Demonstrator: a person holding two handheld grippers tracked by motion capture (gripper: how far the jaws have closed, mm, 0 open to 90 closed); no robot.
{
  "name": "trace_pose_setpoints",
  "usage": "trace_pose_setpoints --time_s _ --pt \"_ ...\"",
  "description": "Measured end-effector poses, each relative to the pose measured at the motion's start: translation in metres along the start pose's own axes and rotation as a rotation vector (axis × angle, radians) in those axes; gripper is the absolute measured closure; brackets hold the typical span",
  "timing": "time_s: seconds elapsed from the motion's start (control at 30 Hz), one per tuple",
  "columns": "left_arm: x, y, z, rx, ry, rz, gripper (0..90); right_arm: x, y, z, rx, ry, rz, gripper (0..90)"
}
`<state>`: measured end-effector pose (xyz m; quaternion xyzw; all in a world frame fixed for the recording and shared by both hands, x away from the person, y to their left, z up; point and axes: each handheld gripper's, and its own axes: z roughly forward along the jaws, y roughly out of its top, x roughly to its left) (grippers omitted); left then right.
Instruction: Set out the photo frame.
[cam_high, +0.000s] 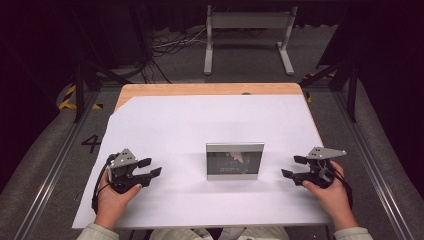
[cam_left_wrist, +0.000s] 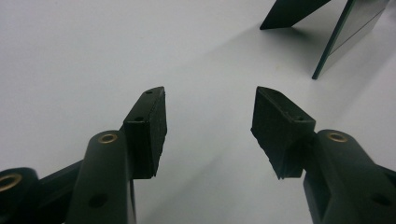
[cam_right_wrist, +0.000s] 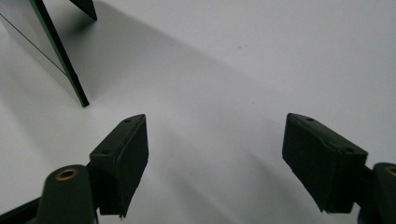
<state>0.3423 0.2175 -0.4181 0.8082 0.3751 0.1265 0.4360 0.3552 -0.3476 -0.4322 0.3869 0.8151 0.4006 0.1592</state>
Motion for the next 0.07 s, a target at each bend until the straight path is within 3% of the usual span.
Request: trace_pose_setpoints --time_s 0.07 --pt "-0.0001 -0.0002 0.0002 0.001 -0.001 -0.004 45.4 0.0005 0.0005 -0.0005 -0.004 0.001 0.0 23.6"
